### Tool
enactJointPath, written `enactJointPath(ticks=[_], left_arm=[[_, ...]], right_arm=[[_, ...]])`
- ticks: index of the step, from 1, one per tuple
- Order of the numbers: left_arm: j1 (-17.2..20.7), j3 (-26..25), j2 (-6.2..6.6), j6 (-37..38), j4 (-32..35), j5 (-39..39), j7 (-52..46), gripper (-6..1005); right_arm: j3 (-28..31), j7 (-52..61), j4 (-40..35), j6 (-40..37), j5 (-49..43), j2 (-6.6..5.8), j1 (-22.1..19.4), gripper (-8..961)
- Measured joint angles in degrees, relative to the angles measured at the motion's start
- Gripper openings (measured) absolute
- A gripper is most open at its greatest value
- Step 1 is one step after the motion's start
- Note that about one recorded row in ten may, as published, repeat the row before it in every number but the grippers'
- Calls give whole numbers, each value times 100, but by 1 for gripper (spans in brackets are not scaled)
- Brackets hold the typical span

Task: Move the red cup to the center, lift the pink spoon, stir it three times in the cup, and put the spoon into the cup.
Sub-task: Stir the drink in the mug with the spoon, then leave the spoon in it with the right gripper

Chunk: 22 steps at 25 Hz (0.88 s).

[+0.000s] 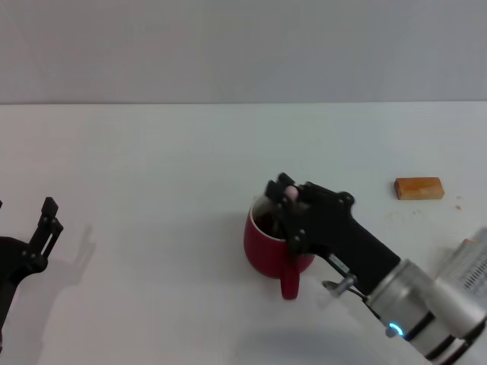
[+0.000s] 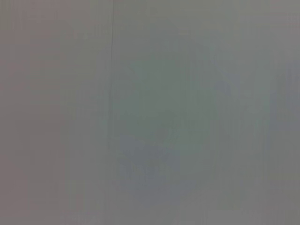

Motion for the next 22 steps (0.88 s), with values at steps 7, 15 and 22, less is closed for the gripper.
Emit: enactJointPath(ticks=[7, 15, 22], left_arm=[[-7, 0, 0, -4, 0, 0, 0, 815], [-8, 0, 0, -25, 0, 0, 0, 815], [-7, 0, 0, -33, -1, 1, 0, 814]], right_arm=[[107, 1, -37, 258, 47, 0, 307, 28], [110, 18, -16, 82, 5, -30, 205, 53], [108, 13, -15, -396, 5, -42, -20, 243]])
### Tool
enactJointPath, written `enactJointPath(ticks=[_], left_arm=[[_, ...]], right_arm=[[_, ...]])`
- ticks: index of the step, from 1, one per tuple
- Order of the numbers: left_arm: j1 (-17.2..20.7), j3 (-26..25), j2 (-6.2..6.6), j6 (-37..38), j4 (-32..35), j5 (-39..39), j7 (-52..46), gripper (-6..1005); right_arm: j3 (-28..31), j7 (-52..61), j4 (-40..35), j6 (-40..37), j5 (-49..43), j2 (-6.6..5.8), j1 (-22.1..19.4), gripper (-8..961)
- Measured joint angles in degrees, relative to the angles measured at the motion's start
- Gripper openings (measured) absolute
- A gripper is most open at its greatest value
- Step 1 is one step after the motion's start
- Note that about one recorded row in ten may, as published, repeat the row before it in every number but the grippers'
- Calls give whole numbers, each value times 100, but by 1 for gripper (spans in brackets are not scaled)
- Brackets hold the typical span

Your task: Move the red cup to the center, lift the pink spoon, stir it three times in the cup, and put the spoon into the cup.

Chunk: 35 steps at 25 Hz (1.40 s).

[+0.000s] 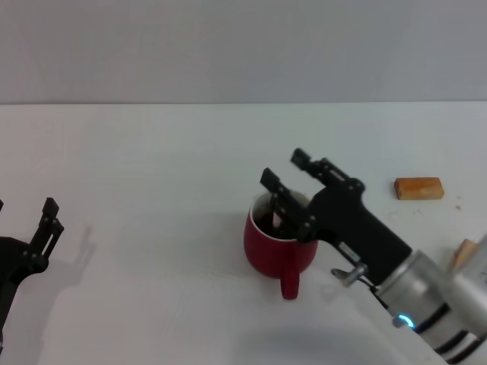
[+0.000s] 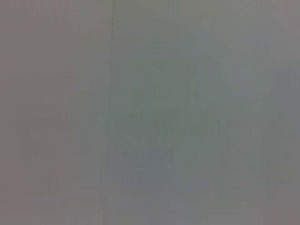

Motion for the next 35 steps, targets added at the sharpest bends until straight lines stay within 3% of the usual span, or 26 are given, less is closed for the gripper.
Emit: enactJointPath(ticks=[5, 10, 14, 24, 35], left_arm=[[12, 0, 0, 29, 0, 8, 0, 814], [40, -1, 0, 34, 0, 8, 0, 814], [45, 0, 4, 45, 0, 1, 0, 814], [48, -28, 14, 54, 0, -36, 0, 814], [53, -55, -11, 54, 81, -43, 0, 814]], right_arm=[[150, 1, -19, -836, 27, -37, -366, 516], [514, 2, -72, -1062, 44, -51, -664, 633], [1238, 36, -319, -1292, 48, -46, -1136, 727], [2408, 190, -662, -1504, 297, -10, -1993, 776], [2397, 196, -977, -1512, 521, 1, -2149, 776]])
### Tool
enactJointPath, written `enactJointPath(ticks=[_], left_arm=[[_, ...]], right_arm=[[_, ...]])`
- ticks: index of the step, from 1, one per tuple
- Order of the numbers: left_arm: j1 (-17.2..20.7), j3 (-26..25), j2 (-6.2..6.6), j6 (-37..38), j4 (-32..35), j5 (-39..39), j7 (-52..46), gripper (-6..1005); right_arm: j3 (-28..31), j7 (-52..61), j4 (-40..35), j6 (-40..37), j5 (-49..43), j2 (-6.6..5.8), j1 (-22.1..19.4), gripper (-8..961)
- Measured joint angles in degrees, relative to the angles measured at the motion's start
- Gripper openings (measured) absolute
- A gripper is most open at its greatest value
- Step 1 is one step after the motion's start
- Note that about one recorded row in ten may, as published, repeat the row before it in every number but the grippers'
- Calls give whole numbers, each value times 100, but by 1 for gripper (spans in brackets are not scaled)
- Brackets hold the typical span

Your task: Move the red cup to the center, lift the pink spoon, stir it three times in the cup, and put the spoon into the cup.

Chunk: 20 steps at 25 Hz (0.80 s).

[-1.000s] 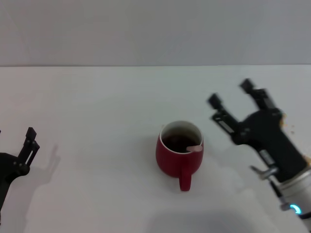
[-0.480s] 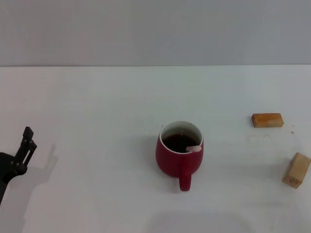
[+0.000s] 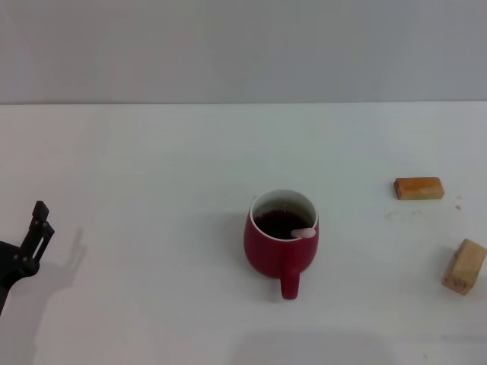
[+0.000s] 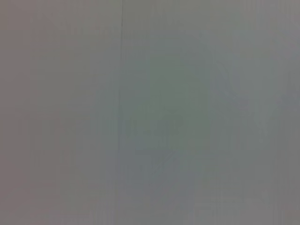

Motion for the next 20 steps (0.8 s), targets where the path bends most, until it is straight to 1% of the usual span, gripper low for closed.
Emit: enactJointPath(ticks=[20], left_arm=[[7, 37, 3, 3, -10, -2, 0, 814]], right_arm=[[-26, 3, -11, -84, 7, -5, 59, 776]])
